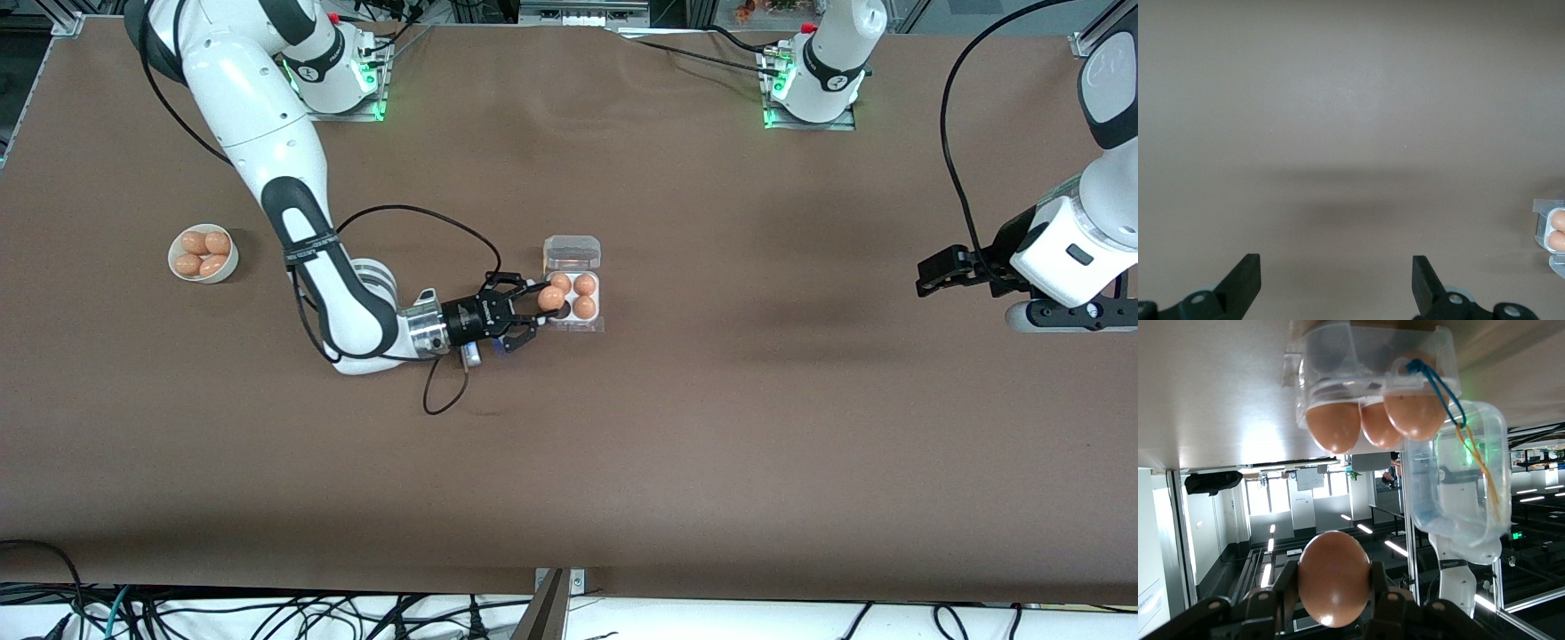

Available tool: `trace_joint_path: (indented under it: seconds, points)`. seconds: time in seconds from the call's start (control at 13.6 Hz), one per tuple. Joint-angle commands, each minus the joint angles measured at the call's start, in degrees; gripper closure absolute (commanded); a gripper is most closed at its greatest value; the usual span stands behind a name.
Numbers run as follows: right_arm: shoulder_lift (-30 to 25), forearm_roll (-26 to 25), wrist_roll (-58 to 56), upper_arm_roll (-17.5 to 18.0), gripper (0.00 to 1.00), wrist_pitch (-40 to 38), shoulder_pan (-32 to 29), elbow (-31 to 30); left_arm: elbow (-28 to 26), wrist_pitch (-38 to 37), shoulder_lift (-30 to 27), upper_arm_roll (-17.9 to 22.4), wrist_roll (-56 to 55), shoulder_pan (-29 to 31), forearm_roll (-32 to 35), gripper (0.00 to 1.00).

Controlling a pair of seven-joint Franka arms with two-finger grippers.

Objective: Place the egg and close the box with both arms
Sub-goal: 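Carry the egg with the right gripper to the clear egg box, then lower the egg into the empty box slot and open the right gripper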

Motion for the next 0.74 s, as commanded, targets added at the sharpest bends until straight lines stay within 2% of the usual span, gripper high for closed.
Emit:
trace_joint_path:
  seconds: [0.0,0.29,0.66]
  points:
    - [0.43,-0.39,-0.88,-0.05,0.70,2.22,1.21,0.72,0.63,-0.65,-0.06,-0.25,-0.56,0.20,-0.13,0.00]
    - [0.87,-4.61,-2.20,-0.05,0.68,4.34,1.83,0.72,0.63,-0.65,0.03,-0.25,-0.56,0.20,-0.04,0.00]
    - [2.45,-4.70,-5.72,-0.05,0.68,6.27,2.18,0.72,0.54,-0.65,0.12,-0.34,-0.65,0.29,-0.13,0.00]
